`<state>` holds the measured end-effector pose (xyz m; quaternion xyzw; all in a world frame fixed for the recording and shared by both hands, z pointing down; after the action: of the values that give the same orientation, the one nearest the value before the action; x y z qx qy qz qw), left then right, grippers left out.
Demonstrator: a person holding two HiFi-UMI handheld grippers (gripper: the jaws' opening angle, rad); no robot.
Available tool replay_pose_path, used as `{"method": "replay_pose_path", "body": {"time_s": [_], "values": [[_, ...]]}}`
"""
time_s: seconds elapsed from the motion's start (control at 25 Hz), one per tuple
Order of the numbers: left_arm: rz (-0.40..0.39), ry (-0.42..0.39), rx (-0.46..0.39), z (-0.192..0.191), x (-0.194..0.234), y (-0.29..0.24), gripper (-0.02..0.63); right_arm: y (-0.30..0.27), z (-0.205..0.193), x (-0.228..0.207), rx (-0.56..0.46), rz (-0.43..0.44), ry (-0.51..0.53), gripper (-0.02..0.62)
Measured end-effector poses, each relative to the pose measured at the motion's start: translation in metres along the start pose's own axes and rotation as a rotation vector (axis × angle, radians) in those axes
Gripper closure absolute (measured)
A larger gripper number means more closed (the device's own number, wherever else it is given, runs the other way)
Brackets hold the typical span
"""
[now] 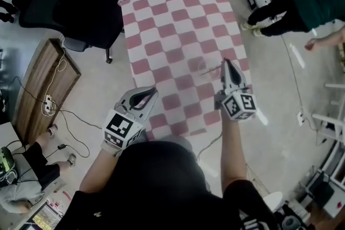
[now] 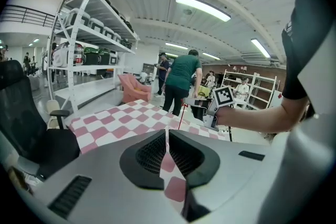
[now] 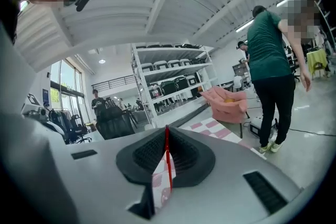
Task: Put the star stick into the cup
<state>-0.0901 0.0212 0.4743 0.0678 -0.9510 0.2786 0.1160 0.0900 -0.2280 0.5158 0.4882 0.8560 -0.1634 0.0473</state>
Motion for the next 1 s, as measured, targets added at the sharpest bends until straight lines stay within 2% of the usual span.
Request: {"method": "replay_pose_path", "body": {"time_s": [0.2,0.44,0.6,0.72,1.0], "values": [[0.024,0.017,0.000,-0.003,0.001,0.001,0.561,-0.005,-0.005,-0.012,-0.010,-0.005,-0.046,0.568],[0.040,0.023,-0.004,-0.004,0.001,0.004,0.561,-0.013,-0.013,-0.025,0.018,-0.037,-0.053,0.559],[0.049,0.025,-0.002,-0.006,0.003,0.007,0.561,-0.022,-0.022,-0.031,0.044,-0.049,-0.052,0.454],[0.053,0.025,-0.005,-0.006,0.005,0.008,0.561,-0.026,-0.027,-0.033,0.068,-0.055,-0.066,0.408],[0.053,0.011,-0.009,-0.007,0.004,0.011,0.561,-0.025,-0.040,-0.036,0.117,-0.078,-0.090,0.372]]}}
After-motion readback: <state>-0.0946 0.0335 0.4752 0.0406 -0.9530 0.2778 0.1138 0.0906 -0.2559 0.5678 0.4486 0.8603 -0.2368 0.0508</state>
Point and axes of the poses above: the fingertips, and each gripper's own axes: y backward along the fingers, x to its left, z out of its top, the point moved 6 cm from there along y, backward along the fingers, and after that the axes turned 5 degrees about y, right-handed, at the moved point
